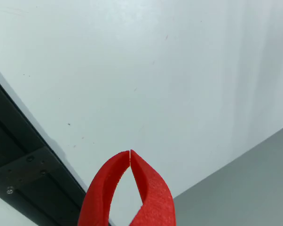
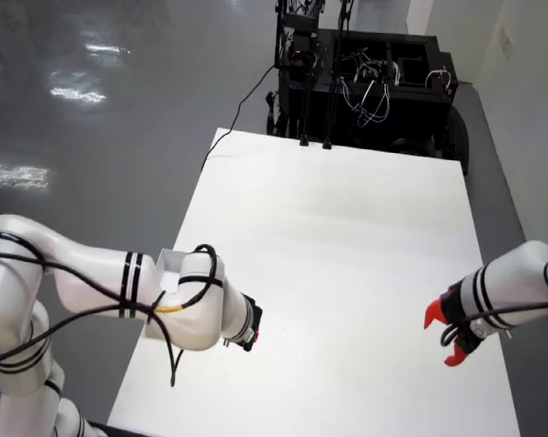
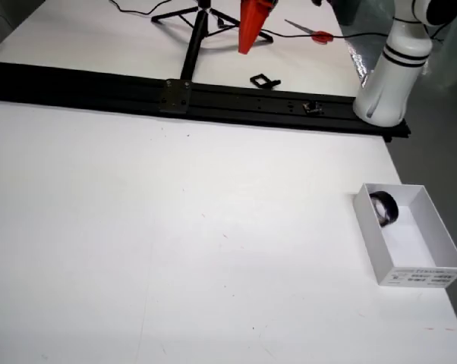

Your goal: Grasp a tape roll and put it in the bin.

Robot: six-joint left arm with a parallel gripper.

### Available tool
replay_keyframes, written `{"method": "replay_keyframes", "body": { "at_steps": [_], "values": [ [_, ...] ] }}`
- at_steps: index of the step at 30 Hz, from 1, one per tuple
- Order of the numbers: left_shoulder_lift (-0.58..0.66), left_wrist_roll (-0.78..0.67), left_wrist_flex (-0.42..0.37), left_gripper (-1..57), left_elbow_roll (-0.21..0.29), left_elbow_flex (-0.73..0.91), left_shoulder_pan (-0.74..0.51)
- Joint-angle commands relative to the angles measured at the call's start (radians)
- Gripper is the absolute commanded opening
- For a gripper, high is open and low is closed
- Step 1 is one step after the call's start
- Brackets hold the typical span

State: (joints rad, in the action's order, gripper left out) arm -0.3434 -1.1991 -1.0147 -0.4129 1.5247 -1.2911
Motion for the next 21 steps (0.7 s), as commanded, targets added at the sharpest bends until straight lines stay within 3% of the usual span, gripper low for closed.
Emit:
{"method": "replay_keyframes", "body": {
  "at_steps": [1,4,21],
  "values": [
    [0.021,0.075,-0.008,-0.4,0.074,0.0,0.013],
    [0.026,0.075,-0.015,-0.4,0.115,0.0,0.033],
    [0.063,0.075,-0.039,-0.2,0.149,0.0,0.081]
  ]
}}
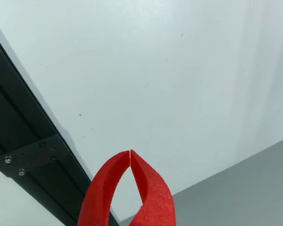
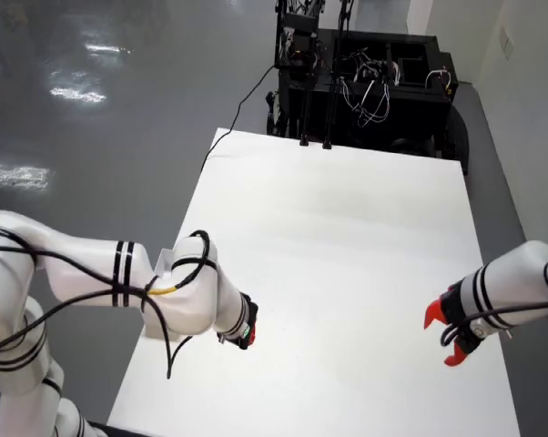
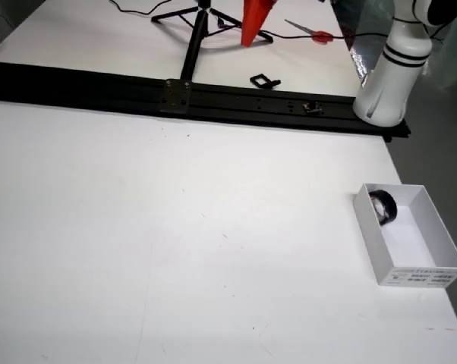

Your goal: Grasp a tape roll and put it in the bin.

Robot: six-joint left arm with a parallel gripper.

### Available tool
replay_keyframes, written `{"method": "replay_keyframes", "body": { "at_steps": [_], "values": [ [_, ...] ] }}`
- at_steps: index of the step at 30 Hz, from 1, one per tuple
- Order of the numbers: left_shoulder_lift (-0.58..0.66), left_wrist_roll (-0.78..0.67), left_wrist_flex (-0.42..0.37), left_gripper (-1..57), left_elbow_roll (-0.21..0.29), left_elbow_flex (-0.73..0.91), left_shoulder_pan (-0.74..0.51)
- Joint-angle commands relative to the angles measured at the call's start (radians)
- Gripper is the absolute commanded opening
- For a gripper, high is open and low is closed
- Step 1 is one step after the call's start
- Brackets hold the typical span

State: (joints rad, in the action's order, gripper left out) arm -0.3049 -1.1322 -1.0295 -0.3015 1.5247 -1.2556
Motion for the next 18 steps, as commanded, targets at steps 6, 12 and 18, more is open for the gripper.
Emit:
{"method": "replay_keyframes", "body": {
  "at_steps": [6,12,18],
  "values": [
    [0.032,0.008,-0.038,0.0,0.038,0.0,0.085],
    [0.032,0.008,-0.038,0.0,0.033,0.0,0.12],
    [0.032,0.008,-0.038,0.0,0.033,0.0,0.156]
  ]
}}
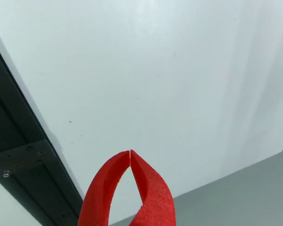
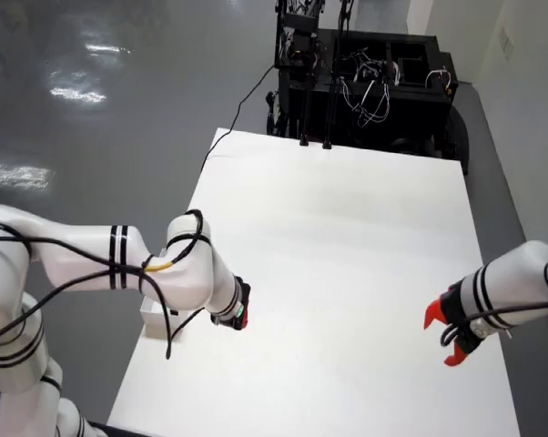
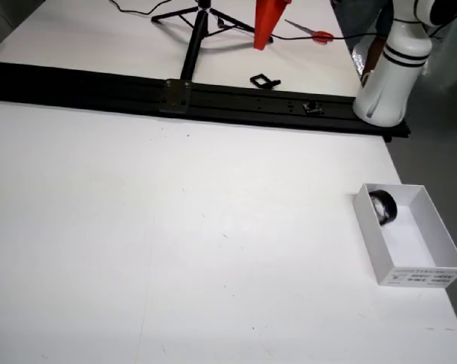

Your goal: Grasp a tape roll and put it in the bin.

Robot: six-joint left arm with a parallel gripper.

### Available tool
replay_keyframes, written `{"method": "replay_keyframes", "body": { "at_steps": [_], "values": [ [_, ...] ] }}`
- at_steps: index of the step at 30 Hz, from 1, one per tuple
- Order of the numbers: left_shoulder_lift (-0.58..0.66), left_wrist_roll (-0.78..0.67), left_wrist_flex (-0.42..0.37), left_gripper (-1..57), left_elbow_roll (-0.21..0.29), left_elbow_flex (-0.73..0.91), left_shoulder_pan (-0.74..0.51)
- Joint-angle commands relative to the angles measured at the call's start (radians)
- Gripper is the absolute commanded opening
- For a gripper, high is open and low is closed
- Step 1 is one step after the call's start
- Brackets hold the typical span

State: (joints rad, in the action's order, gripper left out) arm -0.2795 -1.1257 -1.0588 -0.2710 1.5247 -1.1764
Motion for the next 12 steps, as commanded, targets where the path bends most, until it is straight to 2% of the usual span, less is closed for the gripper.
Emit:
{"method": "replay_keyframes", "body": {
  "at_steps": [1,12],
  "values": [
    [0.006,0.001,-0.009,0.0,0.003,0.0,0.08],
    [0.006,0.001,-0.009,0.0,0.003,0.0,0.057]
  ]
}}
